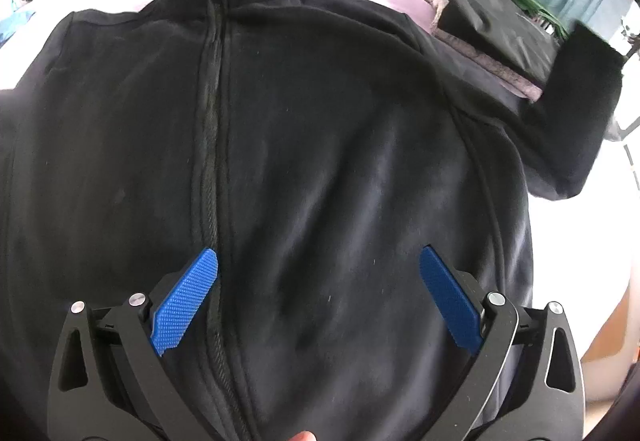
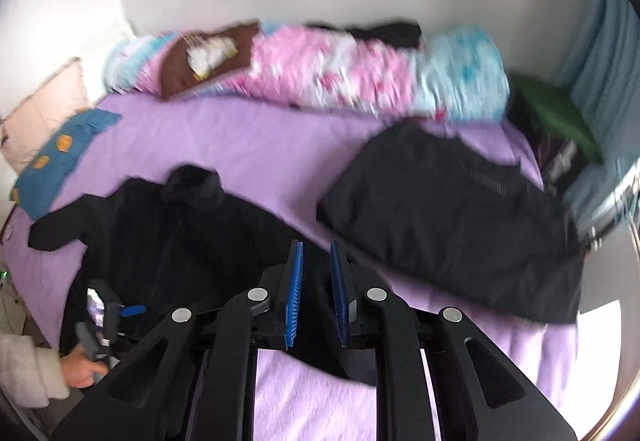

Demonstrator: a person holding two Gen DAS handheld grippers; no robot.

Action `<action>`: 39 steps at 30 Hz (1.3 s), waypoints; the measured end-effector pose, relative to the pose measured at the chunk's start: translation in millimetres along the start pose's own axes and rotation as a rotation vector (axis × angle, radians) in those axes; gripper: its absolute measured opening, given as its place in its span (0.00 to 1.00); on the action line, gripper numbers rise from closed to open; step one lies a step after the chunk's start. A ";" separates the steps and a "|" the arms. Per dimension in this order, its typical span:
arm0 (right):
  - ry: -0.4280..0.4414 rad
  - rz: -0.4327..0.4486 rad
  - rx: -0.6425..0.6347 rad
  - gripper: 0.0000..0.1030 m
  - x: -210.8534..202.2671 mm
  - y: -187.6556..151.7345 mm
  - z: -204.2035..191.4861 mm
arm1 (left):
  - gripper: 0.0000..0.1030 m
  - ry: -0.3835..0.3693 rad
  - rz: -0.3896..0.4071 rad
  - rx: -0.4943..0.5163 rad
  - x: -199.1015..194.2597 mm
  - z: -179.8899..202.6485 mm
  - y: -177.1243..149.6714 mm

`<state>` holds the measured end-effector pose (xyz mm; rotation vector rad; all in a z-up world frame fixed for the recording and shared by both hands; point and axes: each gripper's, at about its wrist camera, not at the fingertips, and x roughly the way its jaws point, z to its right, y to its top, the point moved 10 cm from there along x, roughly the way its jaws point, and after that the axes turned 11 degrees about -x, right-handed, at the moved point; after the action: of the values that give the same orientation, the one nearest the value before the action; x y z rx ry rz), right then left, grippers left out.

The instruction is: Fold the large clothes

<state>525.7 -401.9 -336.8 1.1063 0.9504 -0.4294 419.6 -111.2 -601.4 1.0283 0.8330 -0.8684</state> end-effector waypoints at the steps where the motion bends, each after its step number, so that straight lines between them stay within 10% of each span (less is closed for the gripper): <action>1: -0.006 -0.028 0.017 0.25 9.6 -11.7 2.1 | 0.95 0.000 0.003 0.009 -1.5 -1.1 -1.8; 8: -0.059 -0.176 0.041 0.69 59.1 -60.4 17.4 | 0.94 -0.010 -0.002 -0.009 8.7 4.0 8.5; 28: -0.038 -0.384 -0.477 0.70 221.9 -78.5 -96.9 | 0.95 -0.008 0.042 0.006 66.7 86.5 65.2; 31: -0.045 -0.409 -0.505 0.64 237.2 -86.5 -100.9 | 0.94 0.033 0.031 0.022 77.0 87.9 64.7; 39: -0.062 -0.407 -0.476 0.08 234.8 -88.2 -85.8 | 0.94 0.022 0.037 0.014 81.0 88.2 68.3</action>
<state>555.8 -327.2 -589.3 0.4645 1.1521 -0.5286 528.9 -192.4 -623.1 1.0644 0.8253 -0.8341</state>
